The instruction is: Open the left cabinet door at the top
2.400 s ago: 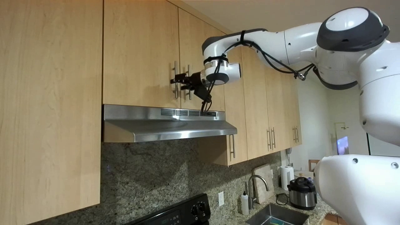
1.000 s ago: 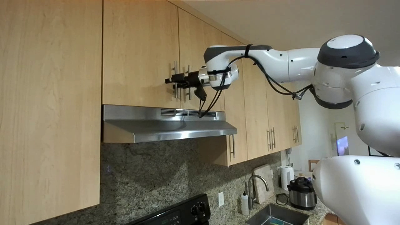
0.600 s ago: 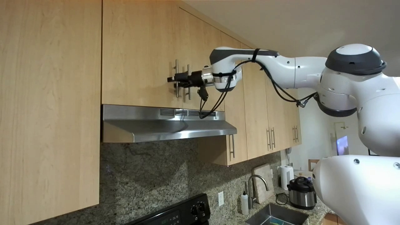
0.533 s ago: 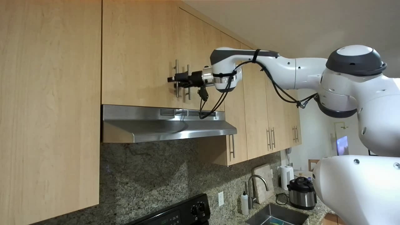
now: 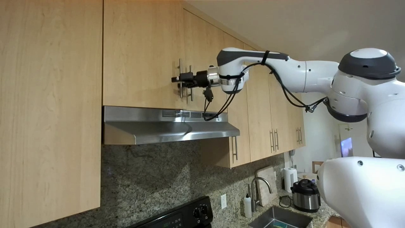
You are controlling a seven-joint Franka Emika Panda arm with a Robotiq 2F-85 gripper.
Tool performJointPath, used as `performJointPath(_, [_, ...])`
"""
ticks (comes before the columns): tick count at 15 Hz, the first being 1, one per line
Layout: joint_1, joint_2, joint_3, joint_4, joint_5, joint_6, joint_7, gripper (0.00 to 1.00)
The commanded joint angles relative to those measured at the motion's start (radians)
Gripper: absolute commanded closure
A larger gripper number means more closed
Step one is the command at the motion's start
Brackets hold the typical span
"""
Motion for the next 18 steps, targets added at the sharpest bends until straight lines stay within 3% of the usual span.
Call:
performJointPath(1, [-0.065,-0.024,0.102,-0.099,-0.039,-0.034,0.053,0.0])
performJointPath(18, [-0.24,0.047,0.219,-0.231,-0.046,-0.021,0.093,0.0])
